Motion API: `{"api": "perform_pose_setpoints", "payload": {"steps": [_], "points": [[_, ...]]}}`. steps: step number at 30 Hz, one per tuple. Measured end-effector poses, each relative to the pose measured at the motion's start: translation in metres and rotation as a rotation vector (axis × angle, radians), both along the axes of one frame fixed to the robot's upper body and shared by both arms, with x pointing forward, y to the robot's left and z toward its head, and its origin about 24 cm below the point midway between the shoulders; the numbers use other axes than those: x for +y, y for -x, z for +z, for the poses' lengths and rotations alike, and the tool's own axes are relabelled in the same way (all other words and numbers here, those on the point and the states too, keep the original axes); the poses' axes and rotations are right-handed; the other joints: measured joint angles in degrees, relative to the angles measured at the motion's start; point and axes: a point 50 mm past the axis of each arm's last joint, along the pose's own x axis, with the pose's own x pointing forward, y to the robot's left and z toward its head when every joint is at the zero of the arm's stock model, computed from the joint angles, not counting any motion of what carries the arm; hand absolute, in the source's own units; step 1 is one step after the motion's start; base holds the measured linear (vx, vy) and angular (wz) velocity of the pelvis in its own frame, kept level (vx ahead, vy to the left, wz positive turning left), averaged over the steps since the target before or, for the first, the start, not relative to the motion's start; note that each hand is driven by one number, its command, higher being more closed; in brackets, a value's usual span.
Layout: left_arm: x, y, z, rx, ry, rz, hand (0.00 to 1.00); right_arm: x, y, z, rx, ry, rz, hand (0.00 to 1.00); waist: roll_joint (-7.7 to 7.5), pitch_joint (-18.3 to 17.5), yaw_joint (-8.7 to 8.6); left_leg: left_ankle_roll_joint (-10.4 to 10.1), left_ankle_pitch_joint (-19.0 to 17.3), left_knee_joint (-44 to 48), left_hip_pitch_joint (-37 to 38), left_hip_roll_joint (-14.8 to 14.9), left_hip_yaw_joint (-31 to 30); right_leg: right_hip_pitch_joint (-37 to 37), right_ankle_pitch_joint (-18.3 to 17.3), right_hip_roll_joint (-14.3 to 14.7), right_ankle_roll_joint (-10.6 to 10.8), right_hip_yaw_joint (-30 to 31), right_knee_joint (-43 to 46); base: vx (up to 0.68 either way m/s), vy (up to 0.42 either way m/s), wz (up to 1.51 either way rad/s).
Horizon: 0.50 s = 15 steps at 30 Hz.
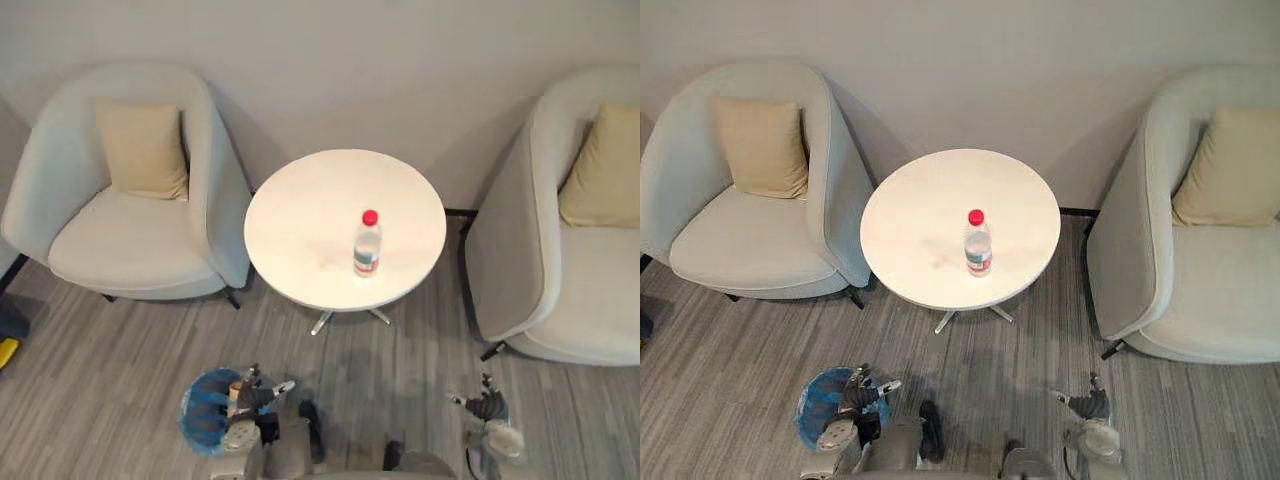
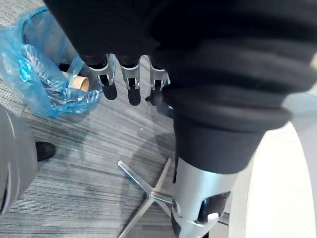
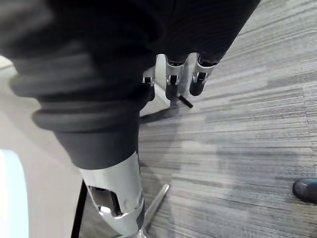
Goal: Gather rubbish on tea table into small bin, then transfer packed bag to large trash can.
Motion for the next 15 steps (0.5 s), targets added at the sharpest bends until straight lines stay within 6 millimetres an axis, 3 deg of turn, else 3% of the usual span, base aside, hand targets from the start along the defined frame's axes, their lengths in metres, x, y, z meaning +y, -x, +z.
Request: {"api": "perform_pose_setpoints", "payload": {"steps": [2, 3, 5, 6, 9, 10, 12, 15], "points": [[0.005, 0.010, -0.004, 0.032, -0.012, 0.002, 0.00, 0.007, -0.011, 0.005, -0.028, 0.014, 0.053, 0.00, -2.06, -0.15, -0.06, 0.47, -2.33, 0.92, 1.09, -2.23, 1.21, -4.32, -3.26, -3.20, 1.28, 1.84, 10.65, 0.14, 0.083, -0.18], [0.009, 0.010, -0.003, 0.036, -0.026, -0.008, 0.00, 0.013, -0.021, 0.015, -0.086, 0.020, 0.084, 0.00, -2.23, -0.14, -0.83, 1.22, -3.44, 1.33, 2.00, -3.15, 0.81, -6.81, -2.80, -4.57, 1.68, 2.97, 18.23, 0.21, 0.108, 0.02], [0.015, 0.008, -0.002, 0.031, -0.046, -0.010, 0.00, 0.018, -0.032, 0.028, -0.156, 0.031, 0.118, 0.00, -2.07, -0.21, -1.59, 1.89, -3.75, 2.09, 2.67, -3.09, -0.50, -8.87, -2.47, -4.33, 1.18, 4.61, 23.31, 0.19, 0.065, 0.32], [0.018, 0.005, 0.000, 0.021, -0.057, -0.012, 0.00, 0.020, -0.038, 0.037, -0.211, 0.046, 0.131, 0.00, -2.29, -0.69, -1.70, 1.92, -3.91, 2.12, 2.91, -3.06, -1.30, -9.13, -4.00, -3.70, 0.96, 6.29, 21.29, 0.15, 0.001, 0.37], [0.026, -0.004, 0.005, -0.009, -0.082, -0.012, 0.00, 0.020, -0.050, 0.055, -0.307, 0.078, 0.152, 0.00, -2.74, -0.96, -1.78, 1.66, -4.04, 2.14, 2.85, -3.03, -3.73, -11.04, -4.26, -1.40, 0.27, 8.77, 14.74, 0.18, -0.077, 0.55], [0.028, -0.003, 0.007, -0.018, -0.090, -0.011, 0.00, 0.022, -0.053, 0.062, -0.342, 0.083, 0.164, 0.00, -3.60, -1.36, -1.48, 0.78, -4.51, 3.11, 2.78, -3.99, -4.71, -11.27, 0.82, -1.09, -0.44, 9.87, 8.93, 0.22, -0.139, 0.64], [0.025, 0.002, 0.004, -0.007, -0.079, -0.007, 0.00, 0.022, -0.055, 0.065, -0.352, 0.114, 0.204, 0.00, -2.14, -1.94, -1.80, 0.03, -4.91, 3.48, 2.87, -3.55, -6.89, -9.90, 1.08, -0.67, 0.04, 8.84, 8.07, 0.18, -0.115, 0.40], [0.018, 0.016, -0.003, 0.027, -0.053, 0.003, 0.00, 0.034, -0.063, 0.078, -0.407, 0.162, 0.297, 0.00, -0.50, -2.87, -1.57, -1.23, -4.52, 1.36, 3.10, -2.34, -7.66, -8.12, 2.26, 0.87, -0.94, 7.86, 4.39, 0.15, -0.111, 0.08]]}}
